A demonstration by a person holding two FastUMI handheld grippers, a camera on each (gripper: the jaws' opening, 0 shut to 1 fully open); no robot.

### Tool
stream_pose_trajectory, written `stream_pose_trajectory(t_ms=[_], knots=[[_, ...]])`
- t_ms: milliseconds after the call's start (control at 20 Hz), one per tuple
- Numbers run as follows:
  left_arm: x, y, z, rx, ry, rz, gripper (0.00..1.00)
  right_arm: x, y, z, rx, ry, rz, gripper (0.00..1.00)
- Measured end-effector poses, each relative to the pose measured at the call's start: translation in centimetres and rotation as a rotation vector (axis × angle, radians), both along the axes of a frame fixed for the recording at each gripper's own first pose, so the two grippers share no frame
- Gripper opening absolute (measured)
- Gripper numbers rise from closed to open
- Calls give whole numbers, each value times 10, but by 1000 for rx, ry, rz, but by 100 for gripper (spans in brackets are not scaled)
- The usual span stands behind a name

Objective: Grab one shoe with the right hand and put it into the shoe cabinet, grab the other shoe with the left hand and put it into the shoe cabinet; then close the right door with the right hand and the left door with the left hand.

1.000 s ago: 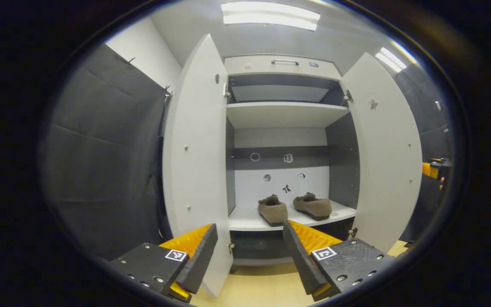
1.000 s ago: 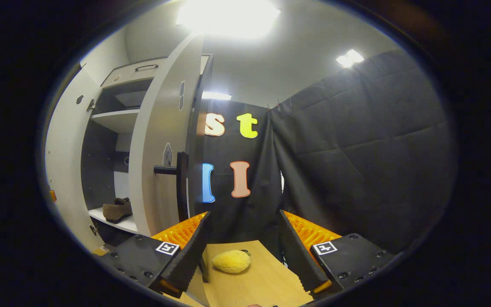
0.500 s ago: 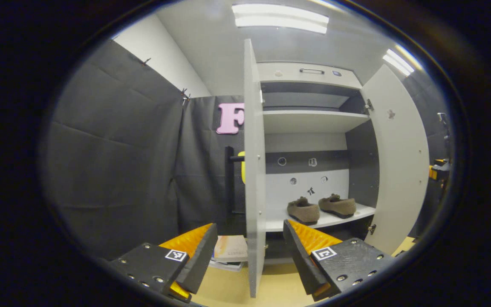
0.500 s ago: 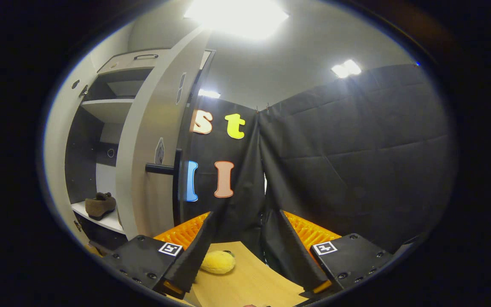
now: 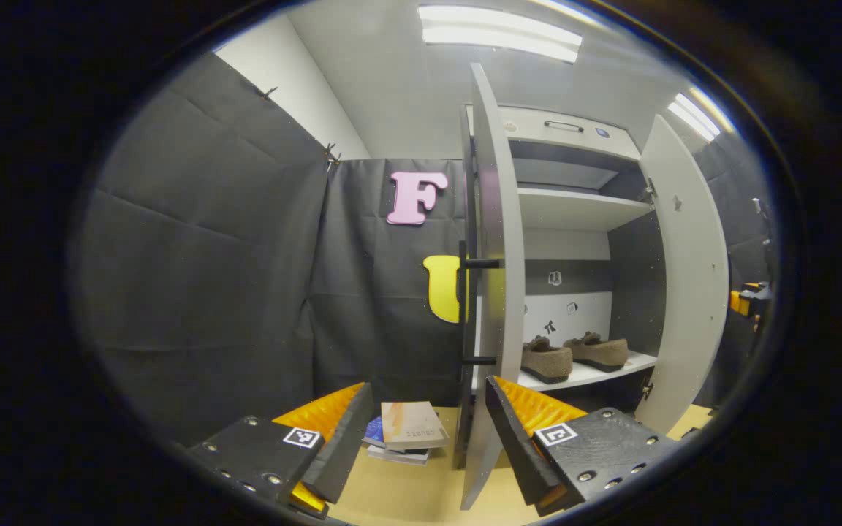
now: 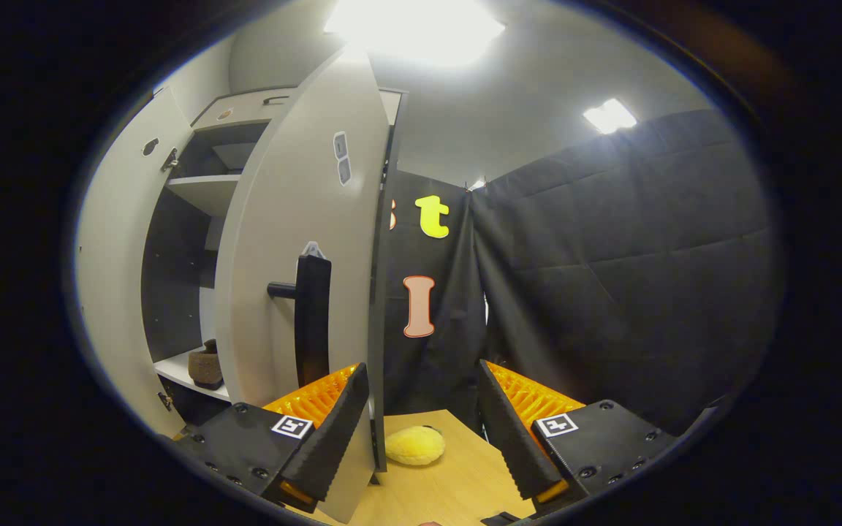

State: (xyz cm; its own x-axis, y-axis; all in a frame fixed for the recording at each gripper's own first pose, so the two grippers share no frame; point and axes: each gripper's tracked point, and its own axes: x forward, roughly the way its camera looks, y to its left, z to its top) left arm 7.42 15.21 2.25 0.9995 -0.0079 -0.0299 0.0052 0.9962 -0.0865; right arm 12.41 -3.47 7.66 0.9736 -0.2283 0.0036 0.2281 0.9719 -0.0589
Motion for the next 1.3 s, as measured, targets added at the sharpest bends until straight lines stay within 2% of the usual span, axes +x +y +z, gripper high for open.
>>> stream_pose_trajectory(t_ms=[250,600,700,750,850,900,1100,1150,1300], knots=[[-1,23,-7,3,5,15,90,12,37,-1,14,6,38,95],[-4,53,-18,-24,24,46,90,38,92,-7,4,28,122,95],[-2,55,-22,-31,26,45,90,40,98,-9,-28,35,109,92],[0,58,-22,-33,27,43,90,38,99,-8,-37,35,100,95],[8,67,-22,-36,28,36,90,33,104,-8,-28,31,102,92],[12,69,-20,-38,26,33,89,29,104,-8,-23,28,100,95],[42,65,-18,-68,32,8,90,9,102,-5,-30,11,90,95],[48,65,-18,-70,34,6,90,4,100,-5,-32,8,90,92],[66,61,-12,-60,20,17,90,-7,95,-12,-32,11,107,95]])
